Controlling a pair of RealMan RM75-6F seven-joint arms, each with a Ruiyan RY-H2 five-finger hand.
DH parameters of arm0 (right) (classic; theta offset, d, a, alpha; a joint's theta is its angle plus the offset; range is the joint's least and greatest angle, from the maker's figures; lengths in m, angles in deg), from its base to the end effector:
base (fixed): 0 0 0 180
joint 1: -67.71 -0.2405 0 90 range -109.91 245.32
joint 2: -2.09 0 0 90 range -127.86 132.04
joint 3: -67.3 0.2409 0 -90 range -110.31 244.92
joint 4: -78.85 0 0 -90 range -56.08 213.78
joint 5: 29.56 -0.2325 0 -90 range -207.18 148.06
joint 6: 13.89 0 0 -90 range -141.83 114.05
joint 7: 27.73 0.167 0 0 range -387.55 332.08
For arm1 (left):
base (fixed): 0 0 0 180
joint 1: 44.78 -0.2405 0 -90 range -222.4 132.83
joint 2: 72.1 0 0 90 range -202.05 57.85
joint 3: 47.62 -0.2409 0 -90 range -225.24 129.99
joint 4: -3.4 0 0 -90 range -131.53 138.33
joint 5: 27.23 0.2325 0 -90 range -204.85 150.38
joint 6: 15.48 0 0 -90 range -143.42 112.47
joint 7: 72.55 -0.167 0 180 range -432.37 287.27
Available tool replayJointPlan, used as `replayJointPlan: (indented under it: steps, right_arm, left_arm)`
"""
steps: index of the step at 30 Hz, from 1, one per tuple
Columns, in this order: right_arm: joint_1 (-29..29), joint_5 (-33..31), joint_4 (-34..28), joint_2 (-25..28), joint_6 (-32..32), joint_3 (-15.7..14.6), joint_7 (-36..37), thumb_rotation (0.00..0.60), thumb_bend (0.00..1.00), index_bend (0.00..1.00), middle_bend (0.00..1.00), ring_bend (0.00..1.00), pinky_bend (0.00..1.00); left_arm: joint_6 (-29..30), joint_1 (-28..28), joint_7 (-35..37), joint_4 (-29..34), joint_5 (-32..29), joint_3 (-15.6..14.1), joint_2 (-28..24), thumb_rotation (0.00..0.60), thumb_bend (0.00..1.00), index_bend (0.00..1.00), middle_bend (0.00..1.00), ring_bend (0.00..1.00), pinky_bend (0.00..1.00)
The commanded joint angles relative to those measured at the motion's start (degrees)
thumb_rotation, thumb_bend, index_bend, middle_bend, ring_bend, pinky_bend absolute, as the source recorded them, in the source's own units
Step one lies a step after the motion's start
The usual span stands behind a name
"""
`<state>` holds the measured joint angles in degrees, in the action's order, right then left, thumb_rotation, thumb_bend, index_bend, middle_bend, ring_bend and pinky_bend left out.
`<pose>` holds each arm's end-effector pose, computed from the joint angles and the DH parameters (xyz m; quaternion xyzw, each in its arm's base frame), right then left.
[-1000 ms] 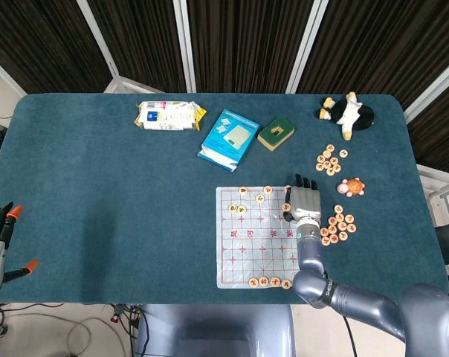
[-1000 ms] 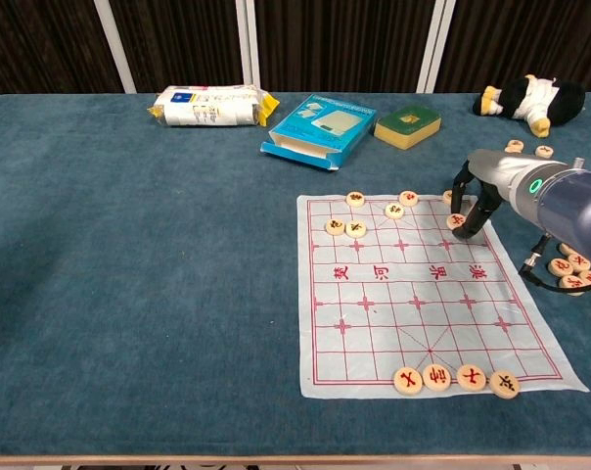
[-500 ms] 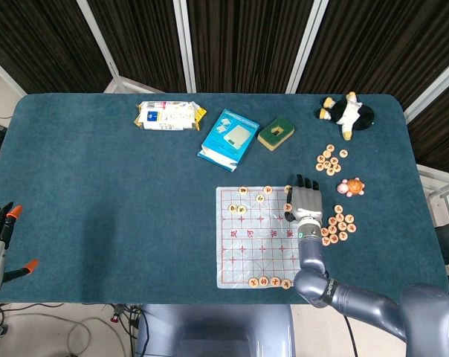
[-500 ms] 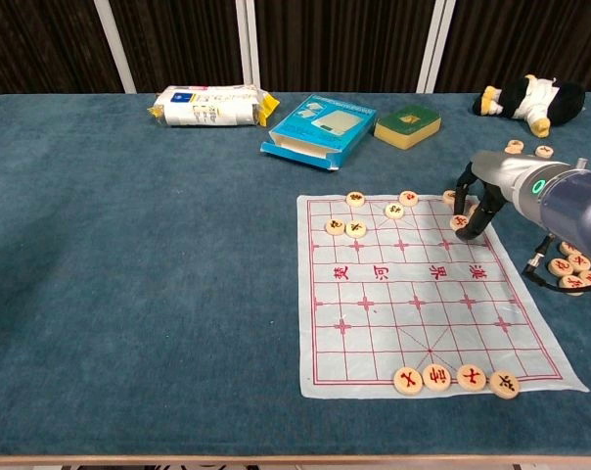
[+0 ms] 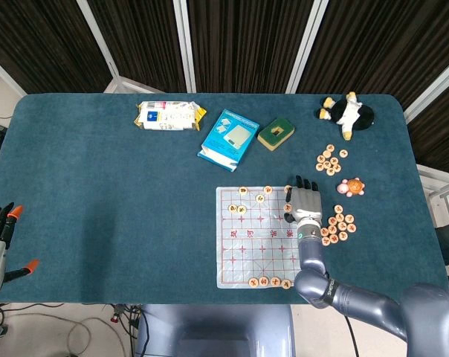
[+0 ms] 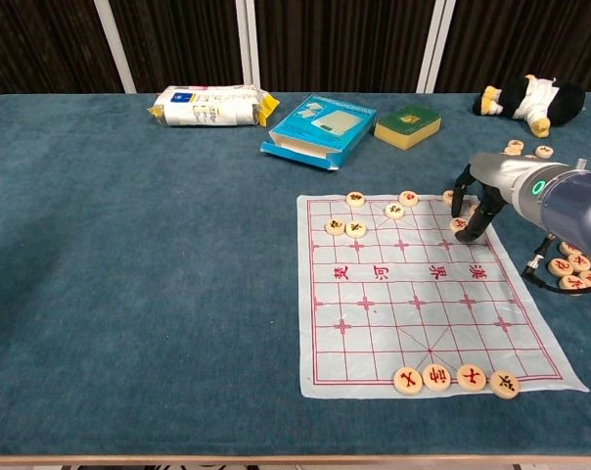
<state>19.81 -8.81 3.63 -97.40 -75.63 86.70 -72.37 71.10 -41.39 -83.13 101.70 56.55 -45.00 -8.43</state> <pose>-0.1719 -0.3954 -0.0648 0.6071 -0.5207 0.2211 0.5580 -0.2937 0.1943 0.1294 -0.5938 -0.3723 -0.3531 0.6197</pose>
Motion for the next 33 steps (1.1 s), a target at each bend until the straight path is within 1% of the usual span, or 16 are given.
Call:
replayJointPlan:
  steps: [1,5,8,11,14,16,18,19,22,23,25,27,28,29,31,33]
  right_arm:
    - [0.2,0.3,-1.5,0.7,-0.4,0.2,0.3,0.600,0.37,0.43,0.00,0.00,0.00]
    - [0.5,1.8,-5.5,2.7,-1.9,1.0,1.3,0.600,0.37,0.42,0.00,0.00,0.00]
    - [1.1,2.5,-9.5,5.0,-2.9,2.2,2.5,0.600,0.37,0.42,0.00,0.00,0.00]
    - [2.9,4.3,-16.7,9.6,-3.9,3.5,5.0,0.600,0.37,0.41,0.00,0.00,0.00]
    - [6.3,8.9,-24.5,15.2,-5.9,3.0,7.9,0.600,0.37,0.34,0.00,0.00,0.00]
    - [9.5,13.7,-30.0,19.6,-8.7,1.1,9.3,0.600,0.37,0.30,0.00,0.00,0.00]
    - [13.2,20.0,-34.4,23.5,-12.3,-1.8,10.5,0.600,0.37,0.25,0.00,0.00,0.00]
    - [15.6,24.2,-36.4,25.7,-14.6,-4.1,11.3,0.600,0.37,0.23,0.00,0.00,0.00]
    - [20.8,33.6,-38.7,29.5,-19.2,-9.1,14.1,0.600,0.37,0.15,0.00,0.00,0.00]
    - [23.0,38.1,-38.9,30.9,-20.7,-11.3,16.6,0.600,0.37,0.13,0.00,0.00,0.00]
    - [26.6,45.0,-38.3,32.8,-22.7,-14.7,22.2,0.600,0.37,0.10,0.00,0.00,0.00]
    - [30.2,52.0,-36.3,34.2,-25.5,-18.0,28.1,0.600,0.37,0.09,0.00,0.00,0.00]
    - [32.3,56.1,-34.1,34.5,-27.7,-20.0,30.6,0.600,0.37,0.09,0.00,0.00,0.00]
    - [33.6,58.7,-32.3,34.4,-29.4,-21.1,32.0,0.600,0.37,0.09,0.00,0.00,0.00]
    - [37.2,64.6,-25.9,33.0,-34.3,-23.7,34.2,0.600,0.37,0.09,0.00,0.00,0.00]
    - [39.6,67.6,-21.2,31.8,-36.6,-25.6,35.4,0.600,0.37,0.09,0.00,0.00,0.00]
  left_arm:
    - [0.1,0.0,0.0,0.0,-0.1,0.1,0.0,0.600,0.04,0.00,0.00,0.00,0.04]
    - [-0.2,0.1,0.0,-0.1,-0.2,0.0,0.0,0.600,0.04,0.00,0.00,0.00,0.04]
    - [-0.1,0.0,-0.2,0.0,0.1,-0.1,0.1,0.600,0.04,0.00,0.00,0.00,0.04]
    - [0.4,-0.2,0.2,0.2,0.3,-0.1,-0.2,0.600,0.04,0.00,0.00,0.00,0.04]
    - [0.7,-0.3,0.8,0.2,0.3,0.0,-0.4,0.600,0.04,0.00,0.00,0.00,0.04]
    - [0.8,-0.4,1.1,0.2,0.2,0.1,-0.6,0.600,0.04,0.00,0.00,0.00,0.04]
    - [0.7,-0.4,1.5,0.2,0.2,0.2,-0.7,0.600,0.04,0.00,0.00,0.00,0.04]
    - [0.7,-0.3,1.6,0.2,0.2,0.2,-0.7,0.600,0.04,0.00,0.00,0.00,0.04]
    - [0.5,-0.3,1.8,0.2,0.1,0.2,-0.8,0.600,0.04,0.00,0.00,0.00,0.04]
    - [0.6,-0.3,2.1,0.2,0.2,0.2,-0.9,0.600,0.04,0.00,0.00,0.00,0.04]
    - [0.8,-0.4,2.4,0.2,0.2,0.3,-1.0,0.600,0.04,0.00,0.00,0.00,0.04]
    - [1.1,-0.5,2.9,0.1,0.1,0.5,-1.2,0.600,0.04,0.00,0.00,0.00,0.04]
    - [1.2,-0.5,3.2,0.1,0.0,0.5,-1.3,0.600,0.04,0.00,0.00,0.00,0.04]
    - [1.2,-0.6,3.4,0.0,-0.2,0.7,-1.4,0.600,0.04,0.00,0.00,0.00,0.04]
    - [1.1,-0.6,4.3,-0.2,-1.0,1.2,-1.6,0.600,0.04,0.00,0.00,0.00,0.04]
    - [1.1,-0.6,5.0,-0.4,-1.5,1.5,-1.8,0.600,0.04,0.00,0.00,0.00,0.04]
